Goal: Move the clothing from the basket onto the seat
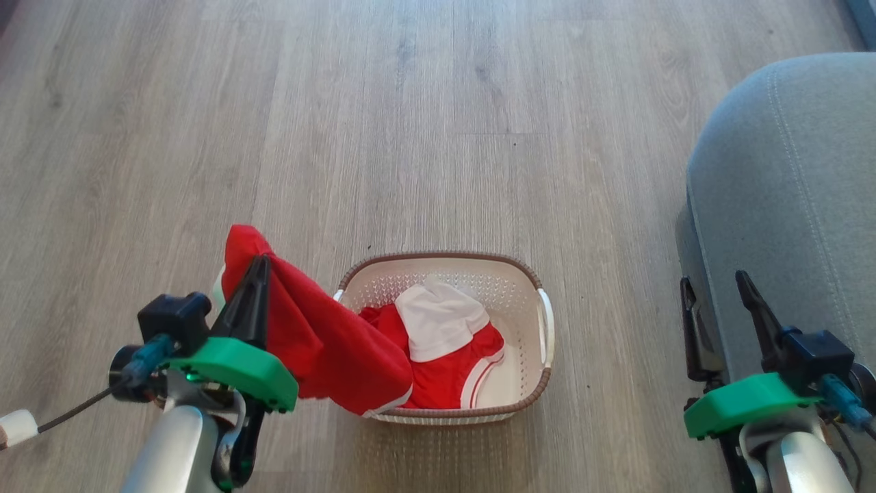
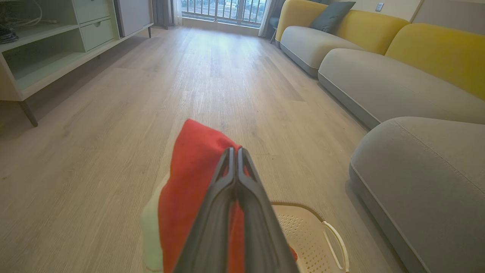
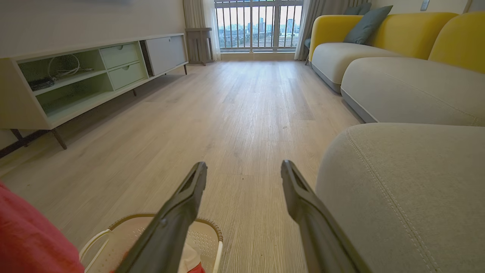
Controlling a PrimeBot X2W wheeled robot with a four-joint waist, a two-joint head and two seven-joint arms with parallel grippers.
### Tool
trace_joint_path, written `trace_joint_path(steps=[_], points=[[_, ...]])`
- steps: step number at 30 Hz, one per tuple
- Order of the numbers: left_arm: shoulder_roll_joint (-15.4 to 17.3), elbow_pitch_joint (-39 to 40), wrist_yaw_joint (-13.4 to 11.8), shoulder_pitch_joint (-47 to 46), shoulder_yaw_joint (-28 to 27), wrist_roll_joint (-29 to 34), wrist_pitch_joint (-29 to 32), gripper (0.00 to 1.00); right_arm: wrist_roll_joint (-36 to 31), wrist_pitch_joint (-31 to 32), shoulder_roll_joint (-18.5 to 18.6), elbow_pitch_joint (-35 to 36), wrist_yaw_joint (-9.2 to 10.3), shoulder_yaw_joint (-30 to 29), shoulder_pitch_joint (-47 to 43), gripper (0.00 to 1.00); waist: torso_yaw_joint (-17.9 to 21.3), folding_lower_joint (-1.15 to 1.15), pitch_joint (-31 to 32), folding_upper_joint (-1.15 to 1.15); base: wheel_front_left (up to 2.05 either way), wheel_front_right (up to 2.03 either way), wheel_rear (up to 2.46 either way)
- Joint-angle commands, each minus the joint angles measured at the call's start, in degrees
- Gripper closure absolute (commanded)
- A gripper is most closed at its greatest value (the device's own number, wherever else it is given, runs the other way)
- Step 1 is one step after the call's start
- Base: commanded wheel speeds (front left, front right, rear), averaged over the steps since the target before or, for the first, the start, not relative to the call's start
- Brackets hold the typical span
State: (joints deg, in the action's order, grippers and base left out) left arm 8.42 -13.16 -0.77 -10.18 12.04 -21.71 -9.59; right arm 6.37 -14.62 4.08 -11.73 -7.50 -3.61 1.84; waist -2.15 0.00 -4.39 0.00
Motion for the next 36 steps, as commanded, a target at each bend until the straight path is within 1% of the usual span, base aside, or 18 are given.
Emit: trace_joint_path(steps=[1,4,6,10,14,19,25,31,32,34,36], points=[[1.4,2.2,-0.3,-2.2,-1.7,-0.3,-0.1,1.0,-0.2,-0.4,1.2,1.6,0.01,1.4,2.2,0.0,0.0,0.0,0.0,0.0,0.0,0.0,0.0],[1.3,2.8,-0.3,-2.4,-1.4,-0.3,0.0,1.0,-0.1,-0.4,1.7,1.8,0.01,3.2,2.4,0.0,-0.1,0.0,0.2,0.0,0.0,0.0,0.0],[1.3,3.4,-0.1,-2.7,-0.8,-0.2,0.3,1.0,0.4,-0.4,2.2,1.9,0.01,6.1,2.8,0.0,-0.1,0.0,0.2,0.0,0.0,0.0,0.0],[1.2,5.2,0.7,-3.6,1.1,0.3,1.6,1.0,2.3,-0.4,4.5,0.9,0.01,15.9,5.1,0.0,-0.2,0.0,0.4,0.0,0.0,0.0,0.0],[0.3,7.7,1.6,-4.8,3.9,1.0,3.0,1.0,4.9,-0.4,6.3,-0.9,0.01,26.7,9.6,0.0,-0.5,0.0,1.0,0.0,0.0,0.0,0.0],[-1.6,10.7,3.1,-6.2,8.5,1.6,5.3,1.0,9.1,-0.4,7.1,-3.7,0.01,36.2,15.0,0.0,-2.0,0.0,2.1,0.0,0.0,0.0,0.0],[-3.7,13.0,4.3,-8.2,14.3,1.7,7.2,1.0,12.4,-0.4,7.0,-6.7,0.01,42.3,20.3,0.0,-3.4,0.0,3.1,0.0,0.0,0.0,0.0],[-5.1,14.4,4.5,-9.6,20.1,0.3,7.7,1.0,13.8,-0.4,5.8,-9.5,0.01,43.6,23.1,0.0,-4.2,0.0,3.3,0.0,0.0,0.0,0.0],[-5.2,14.6,4.4,-9.8,20.9,-0.1,7.7,1.0,14.3,-0.4,5.6,-9.9,0.01,43.8,23.2,0.11,-4.2,0.0,3.3,0.0,0.0,0.0,0.0],[-5.3,14.9,4.1,-9.9,22.3,-1.0,7.6,1.0,15.6,-0.4,5.2,-10.2,0.01,43.9,23.3,1.0,-4.2,0.0,3.3,0.0,0.0,0.0,0.0],[-5.4,15.1,3.6,-10.0,23.1,-1.6,7.4,1.0,16.9,-0.4,5.2,-10.3,0.01,44.4,23.2,1.0,-4.1,0.0,3.3,0.0,0.0,0.0,0.0]])
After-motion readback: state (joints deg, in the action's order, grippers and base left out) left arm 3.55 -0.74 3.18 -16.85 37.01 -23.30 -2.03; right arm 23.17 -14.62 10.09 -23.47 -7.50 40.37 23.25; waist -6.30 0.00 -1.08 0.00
